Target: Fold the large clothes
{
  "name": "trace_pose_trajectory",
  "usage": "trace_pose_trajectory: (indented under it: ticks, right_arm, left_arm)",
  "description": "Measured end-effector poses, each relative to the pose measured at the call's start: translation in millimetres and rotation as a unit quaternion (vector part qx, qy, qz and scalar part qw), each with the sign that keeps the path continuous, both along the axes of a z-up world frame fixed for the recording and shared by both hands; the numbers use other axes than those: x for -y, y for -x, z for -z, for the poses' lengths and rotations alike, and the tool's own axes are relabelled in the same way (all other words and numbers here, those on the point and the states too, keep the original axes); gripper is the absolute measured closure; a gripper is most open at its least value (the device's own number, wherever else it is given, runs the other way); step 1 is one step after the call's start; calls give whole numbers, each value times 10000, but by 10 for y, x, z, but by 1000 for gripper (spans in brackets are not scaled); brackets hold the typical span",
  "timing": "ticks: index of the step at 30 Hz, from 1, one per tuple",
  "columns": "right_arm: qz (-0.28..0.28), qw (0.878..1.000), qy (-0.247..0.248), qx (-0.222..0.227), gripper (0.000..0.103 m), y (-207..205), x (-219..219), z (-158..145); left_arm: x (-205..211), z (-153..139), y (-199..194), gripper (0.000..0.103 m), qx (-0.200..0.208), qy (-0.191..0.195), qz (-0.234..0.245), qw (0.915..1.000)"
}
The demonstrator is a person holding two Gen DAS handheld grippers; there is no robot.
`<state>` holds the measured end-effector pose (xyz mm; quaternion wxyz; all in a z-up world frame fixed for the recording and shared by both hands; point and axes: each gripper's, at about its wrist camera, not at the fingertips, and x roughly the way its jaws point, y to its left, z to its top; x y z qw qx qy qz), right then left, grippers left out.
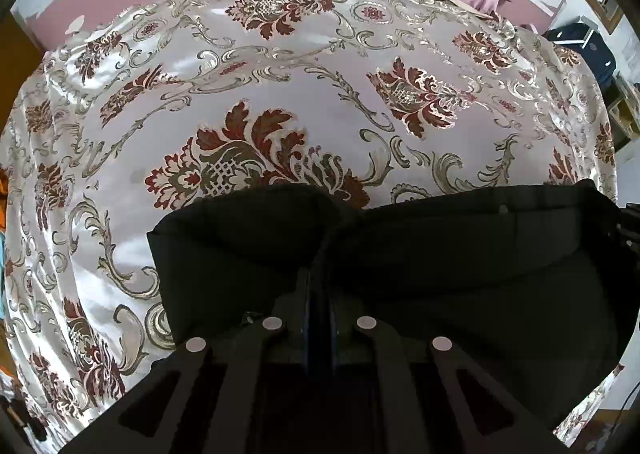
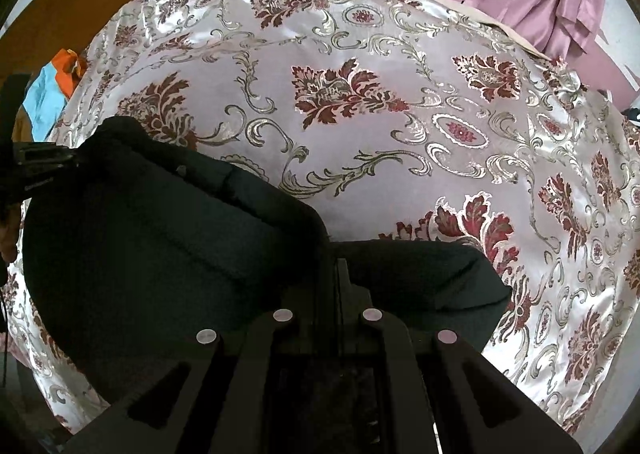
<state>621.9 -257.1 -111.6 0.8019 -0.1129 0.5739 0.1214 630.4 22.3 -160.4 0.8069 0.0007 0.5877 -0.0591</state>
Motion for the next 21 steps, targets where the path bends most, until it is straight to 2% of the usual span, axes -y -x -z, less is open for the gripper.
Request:
trace_pose_trajectory:
  ticks: [12,21]
  right_arm:
    - [100,9991,45,-407,97,-214,-13,277]
    - [426,9970,-537,-357,93,-209,174,191]
  left_arm:
    - [38,194,-108,91,-136,-142,9,9998]
    - [-38,125,-105,88,-117,69,-92,9999]
